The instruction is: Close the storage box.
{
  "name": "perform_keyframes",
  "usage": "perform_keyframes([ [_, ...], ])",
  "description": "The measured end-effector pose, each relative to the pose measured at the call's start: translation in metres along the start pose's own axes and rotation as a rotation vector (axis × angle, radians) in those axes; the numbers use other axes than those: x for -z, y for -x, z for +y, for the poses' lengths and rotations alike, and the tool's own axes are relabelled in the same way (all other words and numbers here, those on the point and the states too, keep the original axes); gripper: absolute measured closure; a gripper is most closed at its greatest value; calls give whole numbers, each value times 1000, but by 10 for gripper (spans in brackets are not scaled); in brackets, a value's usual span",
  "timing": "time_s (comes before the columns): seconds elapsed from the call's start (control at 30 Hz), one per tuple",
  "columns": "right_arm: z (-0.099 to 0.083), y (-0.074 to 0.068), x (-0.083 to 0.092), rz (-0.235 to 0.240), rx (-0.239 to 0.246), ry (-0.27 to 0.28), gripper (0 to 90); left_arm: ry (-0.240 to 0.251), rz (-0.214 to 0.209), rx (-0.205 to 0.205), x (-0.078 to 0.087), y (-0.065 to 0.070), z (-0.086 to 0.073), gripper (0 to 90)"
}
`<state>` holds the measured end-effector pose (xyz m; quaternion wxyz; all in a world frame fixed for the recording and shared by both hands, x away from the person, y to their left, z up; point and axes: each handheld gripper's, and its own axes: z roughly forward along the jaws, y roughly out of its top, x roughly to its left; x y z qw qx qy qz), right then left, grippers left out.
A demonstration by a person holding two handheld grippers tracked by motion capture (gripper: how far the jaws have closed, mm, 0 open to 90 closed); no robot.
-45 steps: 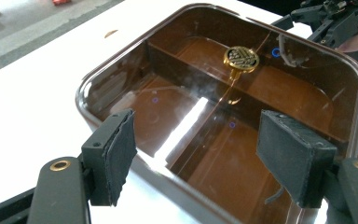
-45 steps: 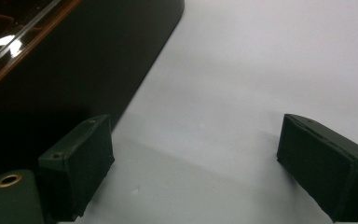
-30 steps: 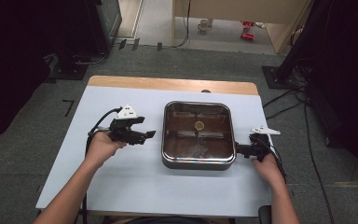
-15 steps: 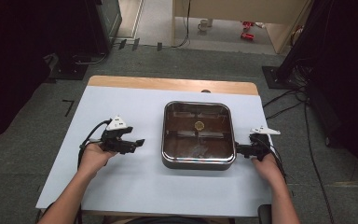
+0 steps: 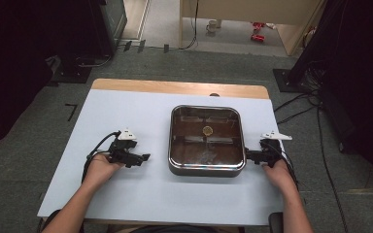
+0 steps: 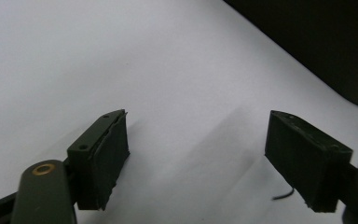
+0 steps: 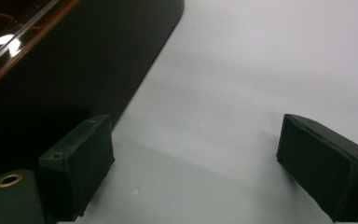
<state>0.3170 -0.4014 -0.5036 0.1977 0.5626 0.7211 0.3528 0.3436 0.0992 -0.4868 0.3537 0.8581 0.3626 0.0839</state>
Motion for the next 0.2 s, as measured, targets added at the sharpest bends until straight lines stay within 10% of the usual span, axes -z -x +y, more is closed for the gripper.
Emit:
perform_keyframes([
  [0.2, 0, 0, 0, 0, 0, 0, 102, 5, 6, -15, -1, 2, -2, 195],
])
